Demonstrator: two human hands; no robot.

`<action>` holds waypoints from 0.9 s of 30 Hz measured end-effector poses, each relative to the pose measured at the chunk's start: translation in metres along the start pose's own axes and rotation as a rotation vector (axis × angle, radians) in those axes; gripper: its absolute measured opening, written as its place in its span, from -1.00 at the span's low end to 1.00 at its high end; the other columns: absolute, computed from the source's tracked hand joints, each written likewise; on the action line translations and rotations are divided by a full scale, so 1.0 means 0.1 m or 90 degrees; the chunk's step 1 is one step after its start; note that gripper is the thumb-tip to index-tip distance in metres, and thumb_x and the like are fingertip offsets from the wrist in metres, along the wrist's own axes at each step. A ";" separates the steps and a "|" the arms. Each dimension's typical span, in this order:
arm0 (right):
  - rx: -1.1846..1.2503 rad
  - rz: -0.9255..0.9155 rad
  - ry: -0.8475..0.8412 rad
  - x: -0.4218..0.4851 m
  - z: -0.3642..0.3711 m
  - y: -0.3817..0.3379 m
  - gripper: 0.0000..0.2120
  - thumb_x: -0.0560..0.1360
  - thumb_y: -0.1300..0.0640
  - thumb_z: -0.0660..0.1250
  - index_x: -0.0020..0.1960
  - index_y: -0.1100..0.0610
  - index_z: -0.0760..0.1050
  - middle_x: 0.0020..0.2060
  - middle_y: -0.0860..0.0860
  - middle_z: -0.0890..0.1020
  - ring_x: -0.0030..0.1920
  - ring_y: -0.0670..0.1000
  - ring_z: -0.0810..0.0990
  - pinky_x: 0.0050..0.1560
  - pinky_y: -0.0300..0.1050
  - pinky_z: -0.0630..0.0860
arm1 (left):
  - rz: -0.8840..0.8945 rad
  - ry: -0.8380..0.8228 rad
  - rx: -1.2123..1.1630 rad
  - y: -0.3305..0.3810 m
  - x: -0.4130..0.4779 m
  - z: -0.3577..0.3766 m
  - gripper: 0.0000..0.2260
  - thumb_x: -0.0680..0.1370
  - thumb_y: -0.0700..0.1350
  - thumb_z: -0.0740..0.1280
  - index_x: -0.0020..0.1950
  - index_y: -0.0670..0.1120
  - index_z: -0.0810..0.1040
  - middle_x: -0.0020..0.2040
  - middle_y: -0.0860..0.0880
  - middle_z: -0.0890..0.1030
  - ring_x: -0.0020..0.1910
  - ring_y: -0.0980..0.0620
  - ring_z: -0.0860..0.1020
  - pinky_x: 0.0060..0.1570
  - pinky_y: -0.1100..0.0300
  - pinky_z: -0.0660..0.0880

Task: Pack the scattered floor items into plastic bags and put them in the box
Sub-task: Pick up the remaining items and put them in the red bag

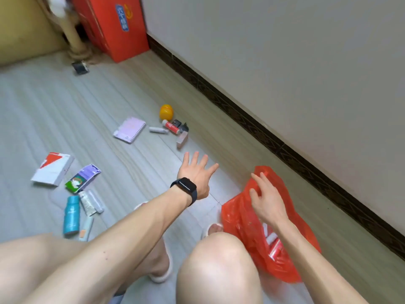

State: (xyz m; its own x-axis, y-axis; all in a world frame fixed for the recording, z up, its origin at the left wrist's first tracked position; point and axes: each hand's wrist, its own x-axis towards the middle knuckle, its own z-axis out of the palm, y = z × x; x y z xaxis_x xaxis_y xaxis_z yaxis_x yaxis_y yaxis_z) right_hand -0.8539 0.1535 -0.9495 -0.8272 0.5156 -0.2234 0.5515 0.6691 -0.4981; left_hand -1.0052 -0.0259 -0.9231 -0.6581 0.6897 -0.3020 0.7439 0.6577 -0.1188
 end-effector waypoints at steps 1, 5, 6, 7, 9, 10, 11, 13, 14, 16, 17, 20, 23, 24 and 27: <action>-0.010 -0.041 0.010 0.01 -0.08 -0.23 -0.53 0.59 0.08 0.25 0.48 -0.07 0.36 0.54 0.04 0.28 0.48 0.12 0.34 0.48 -0.02 0.23 | -0.043 -0.001 -0.001 -0.21 -0.09 -0.07 -0.40 0.56 0.03 0.19 0.57 0.16 0.04 0.58 -0.11 0.10 0.55 -0.28 -0.01 0.47 -0.29 -0.15; -0.054 -0.227 0.003 0.06 -0.34 -1.26 -0.54 0.57 0.10 0.32 0.46 -0.08 0.39 0.53 -0.01 0.31 0.46 0.11 0.35 0.44 -0.02 0.27 | -0.191 0.021 0.002 -1.16 -0.64 -0.35 -0.46 0.53 0.04 0.20 0.51 0.13 0.20 0.49 -0.11 0.28 0.49 -0.30 0.13 0.44 -0.30 -0.11; -0.076 -0.281 -0.009 0.06 -0.37 -1.55 -0.53 0.57 0.11 0.32 0.46 -0.08 0.39 0.52 -0.02 0.31 0.46 0.10 0.35 0.44 -0.02 0.28 | -0.227 0.029 0.004 -1.40 -0.82 -0.41 -0.48 0.53 0.05 0.20 0.50 0.13 0.23 0.47 -0.10 0.31 0.47 -0.28 0.17 0.43 -0.29 -0.09; -0.100 -0.337 -0.019 0.07 -0.39 -1.84 -0.53 0.56 0.12 0.31 0.45 -0.08 0.40 0.52 -0.02 0.32 0.46 0.10 0.35 0.43 -0.02 0.30 | -0.268 0.037 0.001 -1.64 -1.02 -0.46 -0.49 0.53 0.05 0.20 0.49 0.14 0.25 0.45 -0.09 0.34 0.45 -0.27 0.21 0.42 -0.28 -0.07; -0.147 -0.434 -0.035 0.07 -0.41 -2.36 -0.53 0.54 0.14 0.30 0.44 -0.06 0.42 0.50 -0.02 0.35 0.45 0.10 0.37 0.40 -0.03 0.34 | -0.347 0.049 -0.027 -2.04 -1.39 -0.52 -0.50 0.51 0.04 0.21 0.46 0.13 0.29 0.40 -0.09 0.39 0.41 -0.25 0.26 0.41 -0.28 -0.04; -0.168 -0.478 -0.051 0.03 -0.39 -2.64 -0.55 0.55 0.12 0.31 0.43 -0.05 0.43 0.49 -0.01 0.37 0.45 0.09 0.38 0.38 -0.05 0.34 | -0.391 0.049 -0.042 -2.24 -1.62 -0.51 -0.50 0.51 0.04 0.21 0.46 0.13 0.29 0.39 -0.09 0.40 0.41 -0.24 0.28 0.41 -0.28 -0.02; -0.190 -0.519 -0.067 -0.01 -0.36 -2.89 -0.57 0.57 0.08 0.30 0.43 -0.05 0.43 0.49 0.00 0.38 0.46 0.08 0.37 0.38 -0.07 0.33 | -0.432 0.045 -0.056 -2.42 -1.85 -0.48 -0.50 0.51 0.05 0.21 0.47 0.13 0.29 0.39 -0.09 0.40 0.41 -0.23 0.29 0.41 -0.28 0.00; -0.236 -0.582 -0.100 -0.11 -0.26 -3.35 -0.56 0.59 0.01 0.28 0.46 -0.07 0.39 0.50 0.02 0.37 0.47 0.08 0.35 0.39 -0.09 0.30 | -0.511 0.020 -0.082 -2.74 -2.28 -0.35 -0.50 0.52 0.08 0.19 0.48 0.13 0.29 0.41 -0.08 0.39 0.41 -0.21 0.30 0.41 -0.26 0.05; -0.258 -0.603 -0.113 -0.18 -0.20 -3.54 -0.55 0.59 0.00 0.27 0.47 -0.08 0.36 0.50 0.02 0.35 0.46 0.10 0.36 0.39 -0.09 0.29 | -0.546 0.002 -0.100 -2.86 -2.48 -0.25 -0.49 0.52 0.10 0.19 0.48 0.13 0.29 0.42 -0.09 0.39 0.41 -0.20 0.31 0.41 -0.25 0.06; -0.281 -0.632 -0.145 -0.32 -0.03 -3.83 -0.53 0.60 -0.01 0.25 0.50 -0.08 0.31 0.51 0.01 0.34 0.45 0.12 0.37 0.39 -0.07 0.28 | -0.606 -0.039 -0.146 -3.03 -2.81 0.00 -0.47 0.51 0.14 0.22 0.48 0.10 0.29 0.42 -0.11 0.38 0.41 -0.20 0.31 0.39 -0.25 0.06; -0.284 -0.640 -0.164 -0.39 0.06 -3.93 -0.52 0.60 -0.01 0.24 0.50 -0.08 0.30 0.51 0.01 0.33 0.46 0.11 0.36 0.40 -0.06 0.28 | -0.633 -0.061 -0.175 -3.07 -2.94 0.15 -0.46 0.51 0.15 0.23 0.48 0.09 0.29 0.42 -0.11 0.38 0.41 -0.20 0.31 0.39 -0.25 0.06; -0.293 -0.660 -0.224 -0.53 0.42 -4.11 -0.50 0.60 -0.03 0.24 0.52 -0.09 0.27 0.53 0.01 0.30 0.49 0.10 0.31 0.45 -0.03 0.27 | -0.672 -0.114 -0.249 -3.06 -3.15 0.68 -0.46 0.51 0.10 0.22 0.49 0.08 0.28 0.44 -0.12 0.36 0.42 -0.21 0.29 0.40 -0.26 0.06; -0.303 -0.669 -0.278 -0.57 0.87 -4.12 -0.49 0.60 -0.03 0.24 0.53 -0.10 0.26 0.53 -0.02 0.31 0.47 0.11 0.34 0.39 0.02 0.35 | -0.671 -0.165 -0.315 -2.94 -3.17 1.23 -0.45 0.49 0.12 0.23 0.48 0.08 0.28 0.44 -0.10 0.35 0.42 -0.19 0.29 0.39 -0.22 0.09; -0.311 -0.664 -0.297 -0.57 1.03 -4.10 -0.49 0.60 -0.03 0.24 0.53 -0.11 0.25 0.53 -0.04 0.31 0.45 0.11 0.36 0.36 0.04 0.38 | -0.668 -0.186 -0.335 -2.87 -3.16 1.41 -0.45 0.49 0.13 0.23 0.48 0.08 0.28 0.44 -0.09 0.35 0.41 -0.18 0.29 0.38 -0.21 0.11; -0.328 -0.640 -0.375 -0.55 1.51 -3.94 -0.49 0.61 -0.04 0.22 0.54 -0.10 0.23 0.52 -0.05 0.32 0.44 0.12 0.37 0.37 0.02 0.36 | -0.651 -0.259 -0.395 -2.57 -3.11 1.91 -0.45 0.50 0.17 0.21 0.47 0.08 0.30 0.41 -0.09 0.35 0.40 -0.18 0.28 0.36 -0.19 0.13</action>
State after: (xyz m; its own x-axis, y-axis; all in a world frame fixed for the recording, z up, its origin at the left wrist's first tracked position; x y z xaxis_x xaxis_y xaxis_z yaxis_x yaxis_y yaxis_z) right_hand -1.0417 -0.2199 -0.8675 -0.7522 -0.5636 -0.3414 -0.4751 0.8229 -0.3117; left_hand -0.9689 -0.4673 -0.9790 -0.7335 -0.2866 -0.6163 -0.3346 0.9415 -0.0396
